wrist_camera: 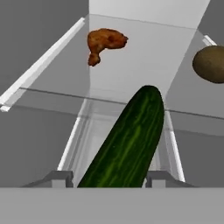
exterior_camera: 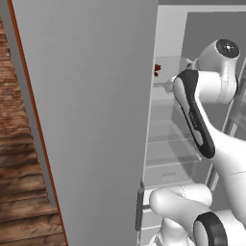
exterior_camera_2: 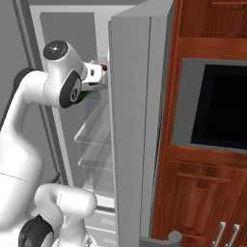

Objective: Open the fridge, remove the kiwi, cucumber, and chicken drumstick, and place them on any counter.

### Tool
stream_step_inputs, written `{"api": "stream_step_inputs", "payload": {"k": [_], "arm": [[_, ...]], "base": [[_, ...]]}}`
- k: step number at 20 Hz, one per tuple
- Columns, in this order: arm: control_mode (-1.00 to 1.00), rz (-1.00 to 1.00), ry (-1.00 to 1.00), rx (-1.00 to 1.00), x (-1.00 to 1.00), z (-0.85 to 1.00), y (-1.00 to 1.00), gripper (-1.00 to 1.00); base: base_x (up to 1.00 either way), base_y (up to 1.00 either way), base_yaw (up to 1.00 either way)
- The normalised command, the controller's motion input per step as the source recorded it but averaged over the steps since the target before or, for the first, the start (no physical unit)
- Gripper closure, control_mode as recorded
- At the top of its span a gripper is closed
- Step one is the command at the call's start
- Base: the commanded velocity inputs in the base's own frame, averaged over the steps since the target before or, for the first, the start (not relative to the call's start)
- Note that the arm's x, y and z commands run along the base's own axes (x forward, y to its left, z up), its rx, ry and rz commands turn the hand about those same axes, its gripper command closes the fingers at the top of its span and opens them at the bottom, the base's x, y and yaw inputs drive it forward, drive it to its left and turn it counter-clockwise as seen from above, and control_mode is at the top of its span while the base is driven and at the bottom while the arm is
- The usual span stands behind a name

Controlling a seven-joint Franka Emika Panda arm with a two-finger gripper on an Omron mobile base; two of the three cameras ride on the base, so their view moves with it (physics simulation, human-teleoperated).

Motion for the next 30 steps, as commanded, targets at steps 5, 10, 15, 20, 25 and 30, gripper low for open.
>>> {"api": "stream_step_inputs", "payload": {"k": [5, 10, 15, 20, 25, 30], "arm": [[-1.00, 0.10, 0.00, -0.16, -1.00, 0.50, 0.17, 1.00], [-1.00, 0.07, 0.01, -0.12, -0.77, 0.27, 0.12, 1.00], [-1.00, 0.09, 0.01, -0.06, -0.66, 0.10, 0.03, 1.00], [-1.00, 0.07, 0.01, 0.00, -0.18, 0.01, 0.00, 1.00], [-1.00, 0.00, 0.00, 0.00, 0.00, 0.00, 0.00, 1.00], [-1.00, 0.00, 0.03, 0.00, 0.00, 0.00, 0.00, 1.00]], "base": [[0.00, 0.00, 0.00], [0.00, 0.00, 0.00], [0.00, 0.00, 0.00], [0.00, 0.00, 0.00], [0.00, 0.00, 0.00], [0.00, 0.00, 0.00]]}}
